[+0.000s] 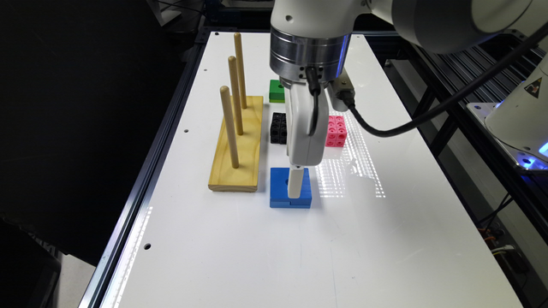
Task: Pick up blue block.
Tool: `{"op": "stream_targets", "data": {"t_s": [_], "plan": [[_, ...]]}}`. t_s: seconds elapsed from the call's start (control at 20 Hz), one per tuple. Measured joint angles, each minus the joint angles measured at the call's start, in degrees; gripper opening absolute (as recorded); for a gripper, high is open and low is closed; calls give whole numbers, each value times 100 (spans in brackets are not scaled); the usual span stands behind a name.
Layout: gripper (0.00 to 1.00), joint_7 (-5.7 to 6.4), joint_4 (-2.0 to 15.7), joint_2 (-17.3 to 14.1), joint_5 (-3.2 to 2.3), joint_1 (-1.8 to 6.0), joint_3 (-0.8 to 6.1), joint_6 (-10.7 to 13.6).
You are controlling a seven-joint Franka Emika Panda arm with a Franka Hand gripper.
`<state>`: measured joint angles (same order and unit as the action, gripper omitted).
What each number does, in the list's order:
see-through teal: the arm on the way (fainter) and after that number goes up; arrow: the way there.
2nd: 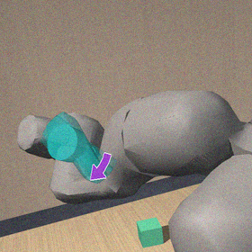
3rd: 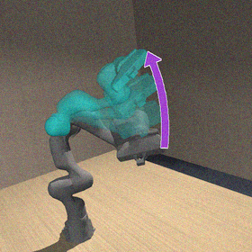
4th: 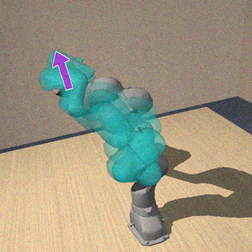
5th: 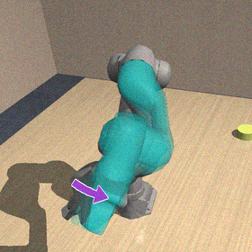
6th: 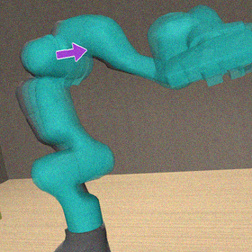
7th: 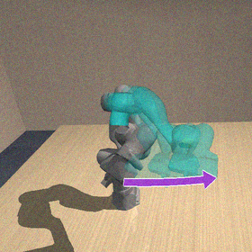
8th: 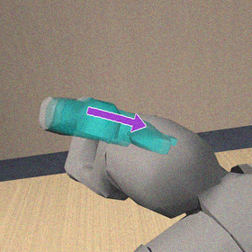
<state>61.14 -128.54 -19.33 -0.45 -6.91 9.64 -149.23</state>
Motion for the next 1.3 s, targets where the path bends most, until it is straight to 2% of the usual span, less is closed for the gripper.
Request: {"op": "stream_targets", "data": {"t_s": [0.2, 0.4, 0.55, 1.0, 1.1, 1.15, 1.3], "plan": [[100, -1, 29, -297, -28, -2, -23, -247], [100, -1, 132, -577, -71, -2, -46, -433], [100, -1, 214, -651, -81, -2, -49, -435], [100, -1, 227, -672, -84, -3, -49, -435], [100, 2, 241, -732, -103, -4, -52, -463], [0, 2, 242, -731, -104, -1, -52, -462], [0, 2, 242, -731, -104, -1, -52, -462]]}}
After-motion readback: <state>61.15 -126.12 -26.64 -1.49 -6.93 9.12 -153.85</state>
